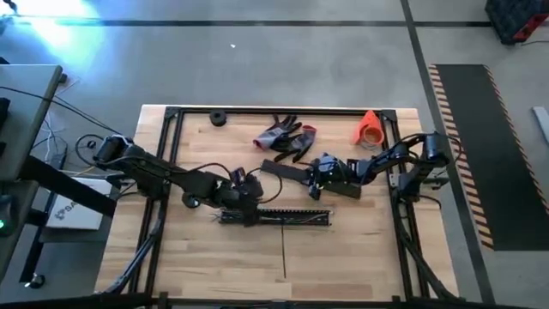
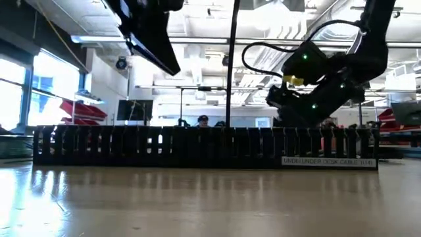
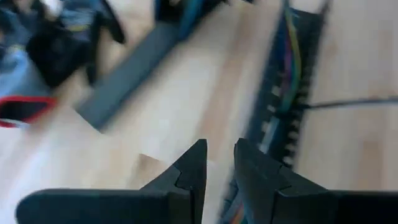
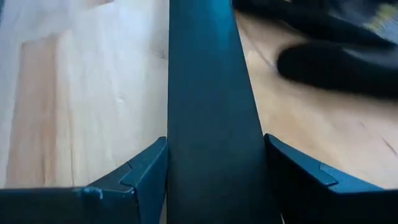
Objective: Ziptie cables
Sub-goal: Close the black cable duct
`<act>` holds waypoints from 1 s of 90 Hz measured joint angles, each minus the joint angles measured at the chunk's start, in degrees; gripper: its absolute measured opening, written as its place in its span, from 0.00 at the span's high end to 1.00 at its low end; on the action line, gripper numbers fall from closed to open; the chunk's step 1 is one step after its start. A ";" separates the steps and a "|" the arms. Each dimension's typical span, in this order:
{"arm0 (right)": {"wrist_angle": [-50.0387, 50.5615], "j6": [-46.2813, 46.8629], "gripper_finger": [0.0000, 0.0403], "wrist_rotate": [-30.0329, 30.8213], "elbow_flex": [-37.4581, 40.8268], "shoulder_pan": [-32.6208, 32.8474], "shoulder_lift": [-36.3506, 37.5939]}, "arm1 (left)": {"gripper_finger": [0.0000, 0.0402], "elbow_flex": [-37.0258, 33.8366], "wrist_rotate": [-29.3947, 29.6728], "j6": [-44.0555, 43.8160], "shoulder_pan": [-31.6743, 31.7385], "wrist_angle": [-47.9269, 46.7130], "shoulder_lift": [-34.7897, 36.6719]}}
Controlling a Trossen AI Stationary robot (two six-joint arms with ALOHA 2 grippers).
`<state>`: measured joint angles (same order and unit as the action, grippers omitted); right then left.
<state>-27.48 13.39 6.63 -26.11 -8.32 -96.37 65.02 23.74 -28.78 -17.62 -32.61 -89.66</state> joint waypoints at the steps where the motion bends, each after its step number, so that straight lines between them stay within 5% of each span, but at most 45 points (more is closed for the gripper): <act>1: 0.56 0.44 0.47 0.30 0.03 0.21 0.40 | 0.84 0.00 -0.27 -0.24 -0.09 -0.08 -0.10; 28: 18.01 8.75 0.47 4.37 -0.04 6.69 11.74 | 0.84 -4.81 0.28 -2.59 -3.56 2.76 -1.38; 59: 27.28 18.60 0.50 10.21 -0.14 14.48 12.95 | 0.84 -16.24 -0.21 2.62 -3.66 14.30 -1.60; 69: 27.54 20.56 0.65 10.79 -0.39 16.54 13.15 | 0.84 -18.28 -0.78 6.62 -3.20 16.31 -1.62; 90: 28.00 22.72 0.73 10.40 -0.32 19.14 13.13 | 0.84 -20.54 0.70 12.94 0.40 16.20 -1.64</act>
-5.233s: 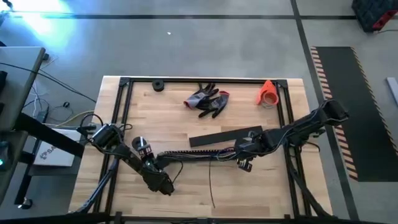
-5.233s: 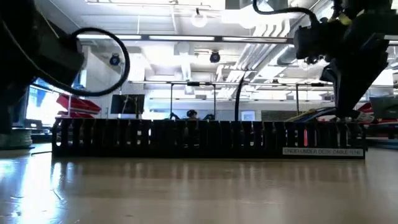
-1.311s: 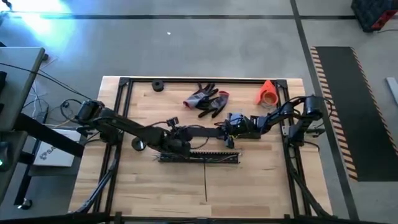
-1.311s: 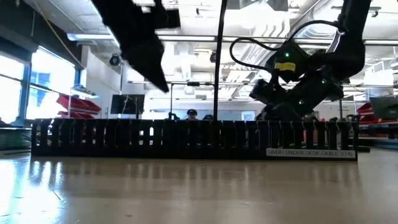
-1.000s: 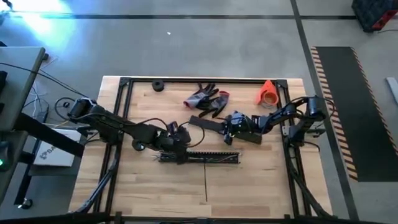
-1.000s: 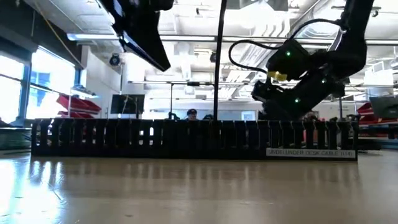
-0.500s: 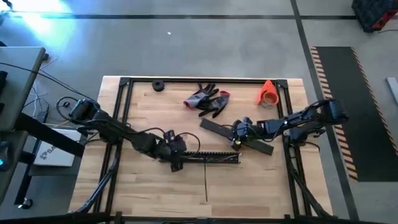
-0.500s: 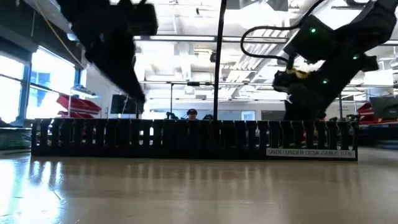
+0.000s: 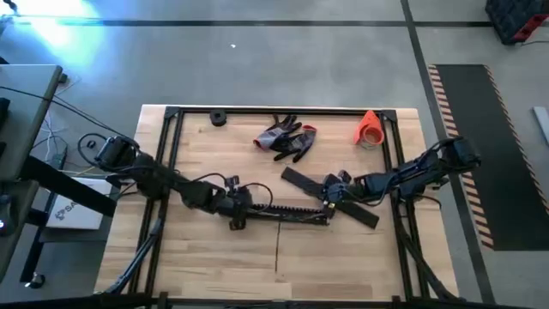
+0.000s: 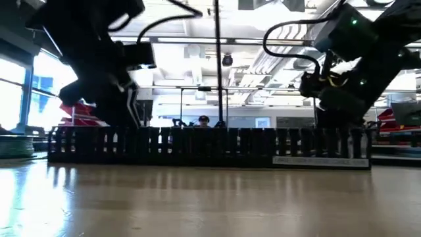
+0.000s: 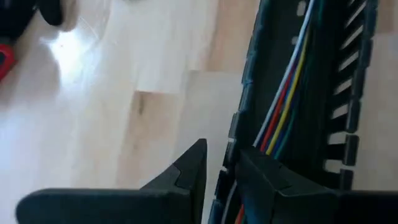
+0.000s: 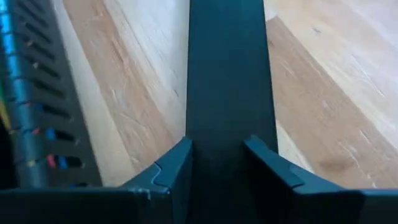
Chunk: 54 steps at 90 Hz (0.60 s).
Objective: Ziptie cables
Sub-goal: Close the black cable duct
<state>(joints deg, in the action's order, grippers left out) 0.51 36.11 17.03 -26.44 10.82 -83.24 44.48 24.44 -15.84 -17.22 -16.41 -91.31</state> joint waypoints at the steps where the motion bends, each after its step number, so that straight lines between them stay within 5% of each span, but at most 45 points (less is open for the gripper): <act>1: 0.00 0.04 0.74 -0.01 0.00 0.10 0.00 | 0.84 -0.04 -0.08 0.52 0.20 0.10 0.00; 15: 0.08 0.11 0.78 0.16 0.00 0.80 0.00 | 0.88 -0.58 0.77 9.12 3.83 -0.23 0.00; 38: 0.15 2.69 0.78 2.07 0.00 2.23 0.00 | 0.98 -0.58 10.18 27.30 12.14 -1.31 0.00; 54: 0.12 2.41 0.78 1.42 -0.02 4.11 0.44 | 0.96 1.76 11.30 32.96 13.99 -4.09 0.09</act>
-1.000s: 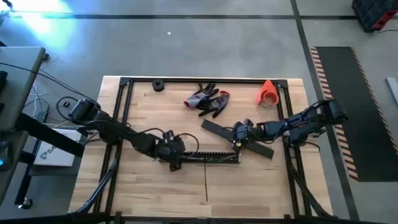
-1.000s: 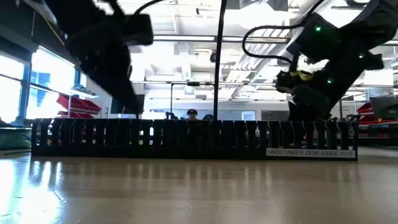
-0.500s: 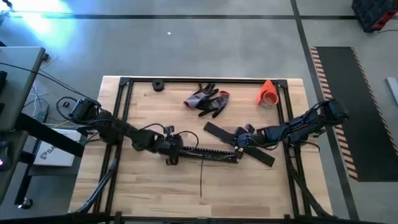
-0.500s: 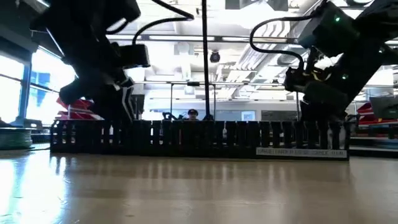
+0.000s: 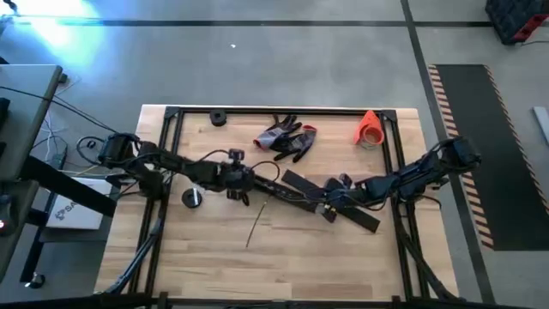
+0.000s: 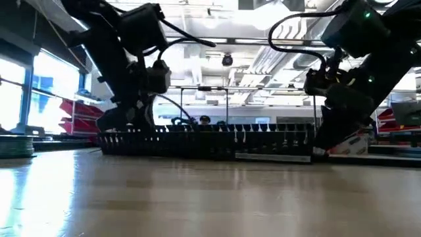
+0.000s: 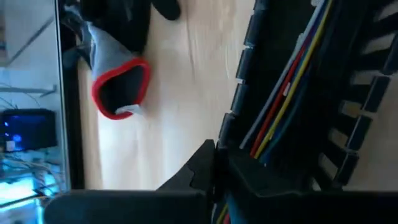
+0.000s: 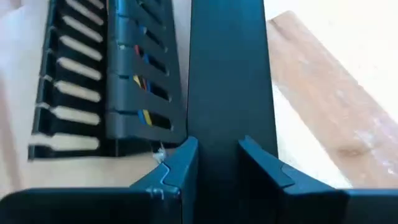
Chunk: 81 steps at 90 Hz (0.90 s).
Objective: Ziptie cables
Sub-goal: Close the black cable duct
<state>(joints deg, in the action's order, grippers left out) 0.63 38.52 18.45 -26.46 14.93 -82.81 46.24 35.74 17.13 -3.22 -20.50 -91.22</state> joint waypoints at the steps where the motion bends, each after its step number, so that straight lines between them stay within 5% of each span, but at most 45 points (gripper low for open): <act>1: -0.09 -0.04 0.78 -0.18 -0.01 0.17 0.03 | 0.95 0.24 0.03 -0.01 -0.05 -0.20 0.00; 38: 1.23 -1.30 0.66 -5.12 -0.04 2.50 5.54 | 0.68 10.61 -9.36 -8.44 -3.08 -15.98 0.11; 59: 7.14 -2.73 0.46 -4.98 0.53 4.33 7.39 | 0.66 12.61 -22.59 -16.93 -4.96 -11.46 0.05; 81: -0.06 -2.41 0.37 0.41 5.86 7.06 5.31 | 0.69 12.61 -21.42 -24.23 -8.19 -7.62 -0.05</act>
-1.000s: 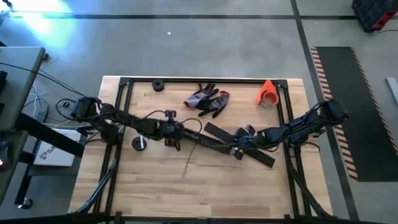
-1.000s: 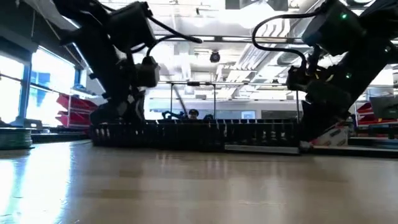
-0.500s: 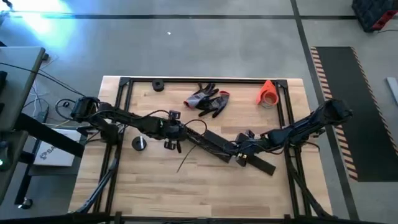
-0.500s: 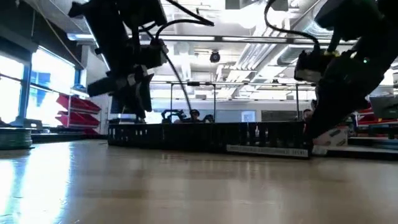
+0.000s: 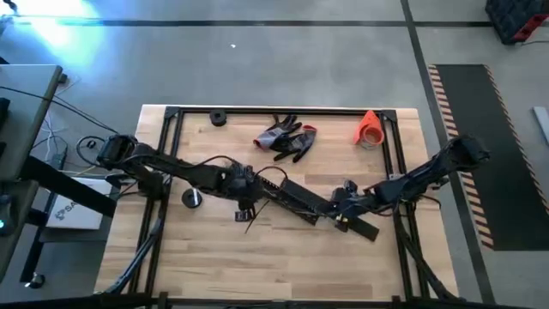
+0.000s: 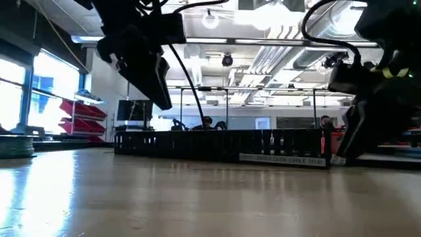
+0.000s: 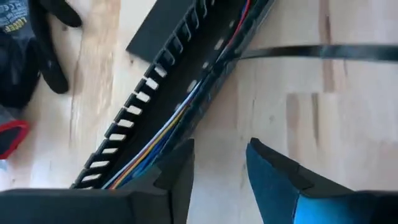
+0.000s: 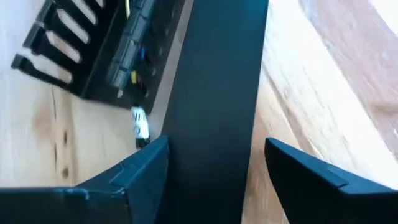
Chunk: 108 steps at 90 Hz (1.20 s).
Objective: Ziptie cables
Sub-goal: Close the black cable duct
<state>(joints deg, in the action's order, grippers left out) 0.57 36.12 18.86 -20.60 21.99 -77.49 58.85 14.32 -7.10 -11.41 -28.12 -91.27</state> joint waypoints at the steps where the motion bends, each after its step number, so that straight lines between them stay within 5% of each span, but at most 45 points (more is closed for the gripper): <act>1: -0.44 0.00 0.37 0.17 0.23 0.06 -0.04 | 0.69 0.00 0.17 -0.17 -0.19 0.04 -0.01; 14: -6.45 -1.18 0.36 3.33 3.86 1.01 -1.29 | 0.70 -0.02 1.85 -0.80 -2.30 0.00 -0.08; 35: -6.23 7.38 0.36 16.98 7.12 1.21 -1.13 | 0.70 -0.04 4.44 -2.24 -3.98 0.02 -0.08; 75: -5.29 -8.99 0.36 16.06 2.47 1.19 4.99 | 0.70 -0.04 4.44 -5.15 -4.07 -0.02 -0.12; 94: -4.37 -3.55 0.36 15.07 6.04 1.13 4.23 | 0.70 -0.04 4.46 -6.31 -4.07 -0.02 -0.15; 108: -14.02 -1.60 0.33 14.15 11.54 0.44 3.07 | 0.70 -0.04 4.56 -6.28 -4.03 0.20 -0.15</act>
<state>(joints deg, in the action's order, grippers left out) -13.45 34.52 33.01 -9.05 22.44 -74.42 58.81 18.88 -13.39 -15.44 -27.92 -91.42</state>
